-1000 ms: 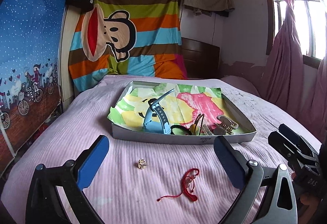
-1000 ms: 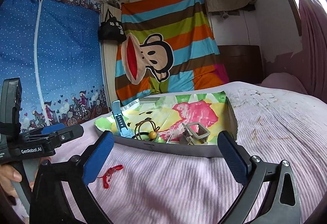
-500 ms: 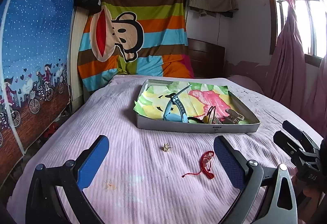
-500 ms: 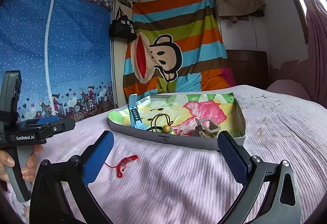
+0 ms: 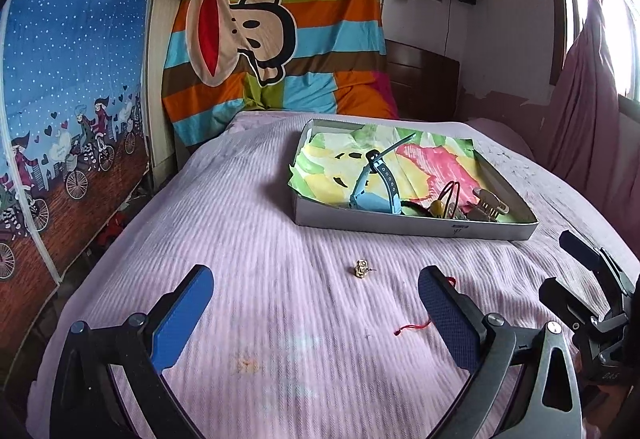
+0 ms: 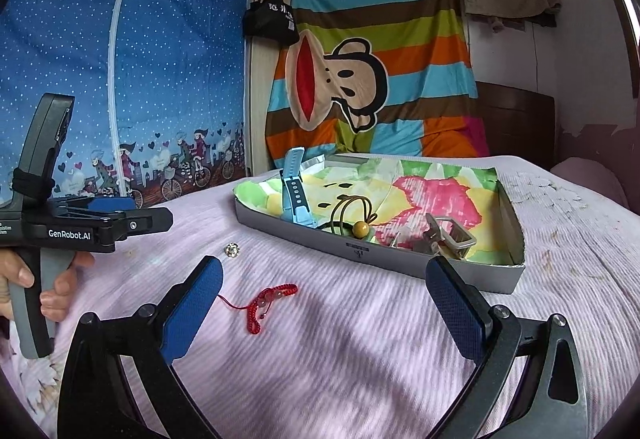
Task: Organize jewelry
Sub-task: 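Withdraw both tools from the tray toward the last items, then grasp the second gold charm with the left tool while the right tool grasps the red string bracelet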
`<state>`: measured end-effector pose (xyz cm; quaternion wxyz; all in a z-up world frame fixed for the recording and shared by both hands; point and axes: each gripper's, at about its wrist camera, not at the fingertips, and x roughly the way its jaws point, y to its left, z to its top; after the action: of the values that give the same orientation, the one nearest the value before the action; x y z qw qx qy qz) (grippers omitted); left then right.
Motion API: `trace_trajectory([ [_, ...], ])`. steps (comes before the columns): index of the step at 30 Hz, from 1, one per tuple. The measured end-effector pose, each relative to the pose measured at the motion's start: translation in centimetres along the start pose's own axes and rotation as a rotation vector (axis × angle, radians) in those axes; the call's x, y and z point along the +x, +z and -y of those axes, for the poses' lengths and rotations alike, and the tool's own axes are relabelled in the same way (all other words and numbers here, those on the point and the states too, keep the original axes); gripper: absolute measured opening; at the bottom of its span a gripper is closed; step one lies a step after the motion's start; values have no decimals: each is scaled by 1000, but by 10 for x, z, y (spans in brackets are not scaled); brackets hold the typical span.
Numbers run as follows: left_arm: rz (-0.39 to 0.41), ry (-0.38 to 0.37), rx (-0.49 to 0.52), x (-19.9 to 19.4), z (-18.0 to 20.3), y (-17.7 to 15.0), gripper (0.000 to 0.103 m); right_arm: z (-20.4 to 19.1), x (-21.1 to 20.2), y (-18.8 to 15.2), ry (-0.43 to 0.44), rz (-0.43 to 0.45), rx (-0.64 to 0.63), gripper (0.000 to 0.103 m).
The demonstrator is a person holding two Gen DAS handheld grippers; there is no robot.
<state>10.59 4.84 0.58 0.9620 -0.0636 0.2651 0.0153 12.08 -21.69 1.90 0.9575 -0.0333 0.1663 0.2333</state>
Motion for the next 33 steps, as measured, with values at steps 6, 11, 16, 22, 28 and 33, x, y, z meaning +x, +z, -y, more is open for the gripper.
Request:
trace_trajectory([
  [6,-57,-52,13,18,0,6,93,1,28,-4,58,-99,15,78],
  [11,-119,-109,-10,37,-3,7,75,-7,49,-10,105,-170,-12,64],
  [16,-168,-172,-12,52,1,5,57,-20,66,-15,147,-240,-52,52],
  [22,-230,-229,-6,69,9,2,42,-26,80,-21,171,-307,-67,51],
  [28,-247,-247,-20,78,10,0,34,-33,93,-25,175,-365,-91,46],
  [33,-253,-238,-16,85,14,-1,26,-34,98,-25,141,-373,-92,37],
])
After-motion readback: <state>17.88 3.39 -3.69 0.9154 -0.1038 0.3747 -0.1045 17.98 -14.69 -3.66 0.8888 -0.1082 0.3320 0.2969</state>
